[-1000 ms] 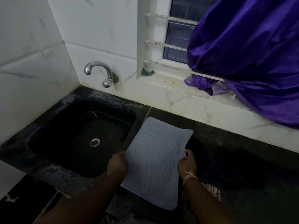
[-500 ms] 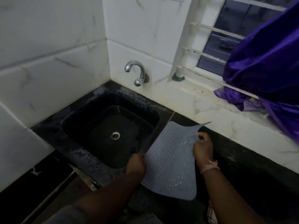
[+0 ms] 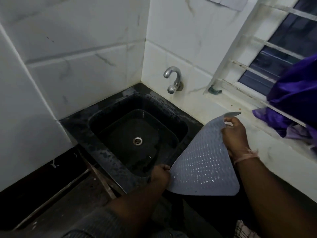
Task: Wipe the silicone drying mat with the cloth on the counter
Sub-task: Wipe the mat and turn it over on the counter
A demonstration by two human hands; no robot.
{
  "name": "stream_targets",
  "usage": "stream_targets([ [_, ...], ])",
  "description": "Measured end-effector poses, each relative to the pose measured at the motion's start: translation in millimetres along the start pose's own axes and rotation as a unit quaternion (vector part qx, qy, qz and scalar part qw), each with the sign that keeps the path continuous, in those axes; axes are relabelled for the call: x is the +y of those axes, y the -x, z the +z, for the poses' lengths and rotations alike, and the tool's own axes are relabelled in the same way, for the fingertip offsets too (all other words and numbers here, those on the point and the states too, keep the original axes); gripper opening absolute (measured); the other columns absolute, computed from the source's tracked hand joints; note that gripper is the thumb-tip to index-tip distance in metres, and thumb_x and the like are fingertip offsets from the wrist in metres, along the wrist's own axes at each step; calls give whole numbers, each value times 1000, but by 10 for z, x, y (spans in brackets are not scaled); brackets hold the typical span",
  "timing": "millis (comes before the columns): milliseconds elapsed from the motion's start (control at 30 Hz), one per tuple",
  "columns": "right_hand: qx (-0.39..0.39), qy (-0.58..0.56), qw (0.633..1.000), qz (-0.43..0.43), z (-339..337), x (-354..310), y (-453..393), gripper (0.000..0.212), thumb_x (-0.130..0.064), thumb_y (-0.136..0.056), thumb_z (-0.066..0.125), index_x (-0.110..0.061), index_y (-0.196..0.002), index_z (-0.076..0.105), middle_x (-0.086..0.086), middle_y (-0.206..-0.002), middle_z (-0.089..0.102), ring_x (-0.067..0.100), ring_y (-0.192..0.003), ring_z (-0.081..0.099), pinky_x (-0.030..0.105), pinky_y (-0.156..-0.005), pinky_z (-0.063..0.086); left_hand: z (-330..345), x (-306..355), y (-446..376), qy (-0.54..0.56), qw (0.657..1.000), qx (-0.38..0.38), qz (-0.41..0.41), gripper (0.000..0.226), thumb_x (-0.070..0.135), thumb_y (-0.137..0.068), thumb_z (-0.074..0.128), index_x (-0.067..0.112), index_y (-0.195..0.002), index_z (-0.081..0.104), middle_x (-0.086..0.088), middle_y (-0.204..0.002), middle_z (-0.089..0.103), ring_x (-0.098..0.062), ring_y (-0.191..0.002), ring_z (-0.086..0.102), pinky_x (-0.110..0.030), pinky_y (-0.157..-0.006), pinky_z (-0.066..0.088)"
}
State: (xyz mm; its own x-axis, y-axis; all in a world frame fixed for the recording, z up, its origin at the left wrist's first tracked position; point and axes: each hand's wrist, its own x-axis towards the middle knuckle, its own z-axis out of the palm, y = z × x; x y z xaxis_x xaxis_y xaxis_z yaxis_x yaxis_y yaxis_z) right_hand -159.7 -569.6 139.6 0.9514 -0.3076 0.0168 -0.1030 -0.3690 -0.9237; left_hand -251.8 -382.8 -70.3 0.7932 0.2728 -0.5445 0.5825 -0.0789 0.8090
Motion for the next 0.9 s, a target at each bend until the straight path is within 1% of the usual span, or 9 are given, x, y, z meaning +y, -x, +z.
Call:
stream_targets([
  [133,-17,-2,1000,-10,9,-131,-77,32,-5,-88,63,-36,-89,69,4,-96,74,26,-87,72,34,-68,55,37,17,-33,33,999,-8,-15,19,-7,-92,57,-3,-101,73,-20,-110,72,-34,-108,67,-41,-100,53],
  [233,-29,15,999,-27,57,-212,-136,34,1,-88,57,-27,-101,69,8,-104,72,29,-98,69,46,-88,57,55,68,-45,52,998,-8,-29,19,-6,-94,54,1,-101,71,-18,-112,72,-32,-109,67,-40,-101,52],
  [333,-35,36,997,-58,123,-311,-132,35,4,-89,52,-22,-108,65,-7,-99,68,16,-95,66,34,-87,55,58,112,-35,71,997,-18,-23,17,0,-96,58,5,-105,72,-14,-114,72,-29,-111,66,-35,-101,52],
  [400,-24,33,997,-68,138,-325,-132,37,5,-89,51,-23,-109,65,-4,-102,68,16,-97,65,28,-84,52,59,145,-20,82,996,-36,-14,20,2,-97,59,6,-113,71,-12,-118,71,-28,-113,66,-36,-102,52],
  [500,3,38,997,-63,112,-314,-160,37,6,-89,50,-24,-107,66,4,-112,68,20,-101,65,30,-89,54,67,183,18,78,995,-56,8,34,1,-101,51,7,-131,65,-10,-130,66,-28,-124,61,-38,-107,49],
  [567,-3,63,996,-64,66,-283,-182,38,6,-89,52,-28,-100,67,-4,-104,69,15,-96,65,23,-78,53,75,196,32,59,996,-63,8,36,2,-103,47,8,-136,62,-9,-136,63,-27,-127,58,-38,-110,47],
  [633,7,83,995,-53,2,-217,-198,39,6,-89,52,-24,-107,69,-4,-104,69,17,-96,65,20,-77,50,86,192,32,26,998,-65,8,36,3,-103,43,7,-132,65,-11,-136,63,-28,-125,59,-37,-109,47],
  [733,56,99,993,-5,-150,-16,-232,42,5,-89,50,-17,-118,71,5,-115,67,21,-95,63,26,-82,50,58,217,25,-41,997,-56,32,32,6,-101,46,7,-123,70,-14,-130,67,-30,-120,62,-34,-103,48],
  [900,97,86,990,58,-453,410,-166,45,4,-85,49,-14,-119,73,12,-112,71,32,-93,68,31,-76,52,54,217,26,-77,991,-84,66,30,33,-102,59,7,-107,74,-17,-112,74,-30,-108,68,-34,-93,53],
])
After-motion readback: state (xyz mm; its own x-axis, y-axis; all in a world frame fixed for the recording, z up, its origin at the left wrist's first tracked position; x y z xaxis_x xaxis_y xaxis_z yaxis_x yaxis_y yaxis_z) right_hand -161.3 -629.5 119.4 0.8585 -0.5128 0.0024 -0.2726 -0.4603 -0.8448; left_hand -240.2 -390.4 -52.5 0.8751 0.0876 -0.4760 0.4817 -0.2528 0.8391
